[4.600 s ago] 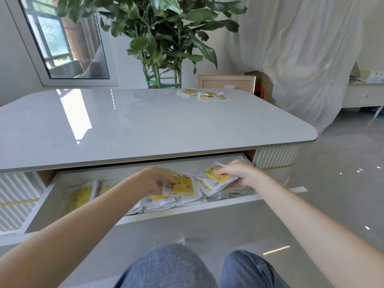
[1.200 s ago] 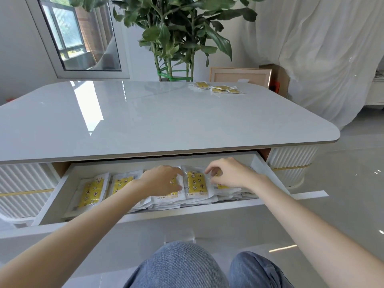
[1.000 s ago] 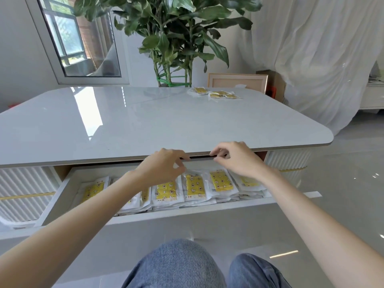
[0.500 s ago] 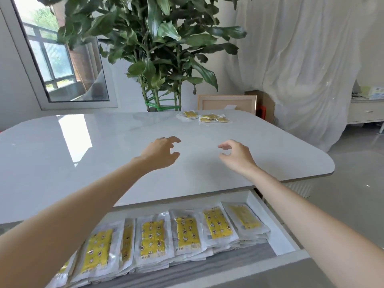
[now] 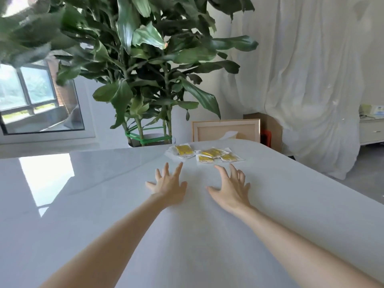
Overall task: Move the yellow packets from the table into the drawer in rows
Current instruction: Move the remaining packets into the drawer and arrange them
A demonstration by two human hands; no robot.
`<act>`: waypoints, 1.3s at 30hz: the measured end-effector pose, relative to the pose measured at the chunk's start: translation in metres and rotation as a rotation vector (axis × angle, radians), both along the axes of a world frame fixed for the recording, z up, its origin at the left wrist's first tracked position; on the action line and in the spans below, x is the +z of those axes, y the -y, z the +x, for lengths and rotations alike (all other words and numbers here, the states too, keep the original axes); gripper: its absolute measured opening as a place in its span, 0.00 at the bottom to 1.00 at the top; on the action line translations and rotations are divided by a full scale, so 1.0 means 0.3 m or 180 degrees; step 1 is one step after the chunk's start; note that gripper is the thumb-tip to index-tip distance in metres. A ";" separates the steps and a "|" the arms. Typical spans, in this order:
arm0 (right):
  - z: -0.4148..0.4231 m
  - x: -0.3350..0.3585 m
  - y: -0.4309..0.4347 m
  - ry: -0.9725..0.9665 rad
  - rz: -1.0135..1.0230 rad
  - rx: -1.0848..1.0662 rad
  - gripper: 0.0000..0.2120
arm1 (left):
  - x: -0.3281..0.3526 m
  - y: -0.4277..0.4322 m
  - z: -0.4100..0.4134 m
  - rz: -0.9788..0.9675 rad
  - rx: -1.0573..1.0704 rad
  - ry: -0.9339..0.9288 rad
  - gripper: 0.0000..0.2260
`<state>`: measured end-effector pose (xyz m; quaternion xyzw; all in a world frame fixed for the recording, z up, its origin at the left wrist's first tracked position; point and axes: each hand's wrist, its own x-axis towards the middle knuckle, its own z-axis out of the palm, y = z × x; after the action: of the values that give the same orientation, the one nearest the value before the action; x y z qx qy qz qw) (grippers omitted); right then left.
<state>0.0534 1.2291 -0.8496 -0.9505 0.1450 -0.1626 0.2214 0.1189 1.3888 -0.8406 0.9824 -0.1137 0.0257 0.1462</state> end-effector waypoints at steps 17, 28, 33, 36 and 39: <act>0.537 -0.025 0.159 -0.0199 -0.0841 -0.0180 0.36 | -0.042 0.174 0.550 0.0057 -0.0316 0.0215 0.27; 0.419 0.005 0.151 -0.0902 -0.0786 0.0056 0.25 | -0.050 0.121 0.497 0.0055 -0.0608 0.0142 0.19; 0.327 0.001 0.133 -0.0867 -0.0829 0.0178 0.26 | -0.059 0.078 0.377 0.0062 -0.0655 0.0180 0.20; 0.235 0.000 0.100 -0.0796 -0.0836 0.0266 0.26 | -0.065 0.037 0.271 0.0083 -0.0613 0.0235 0.20; 0.135 0.003 0.048 -0.0745 -0.0801 0.0366 0.25 | -0.076 -0.019 0.157 0.0068 -0.0544 0.0239 0.20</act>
<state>0.0938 1.2147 -0.8488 -0.9899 0.0937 -0.0548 0.0912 0.1661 1.3946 -0.8635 0.9689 -0.2027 0.0487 0.1330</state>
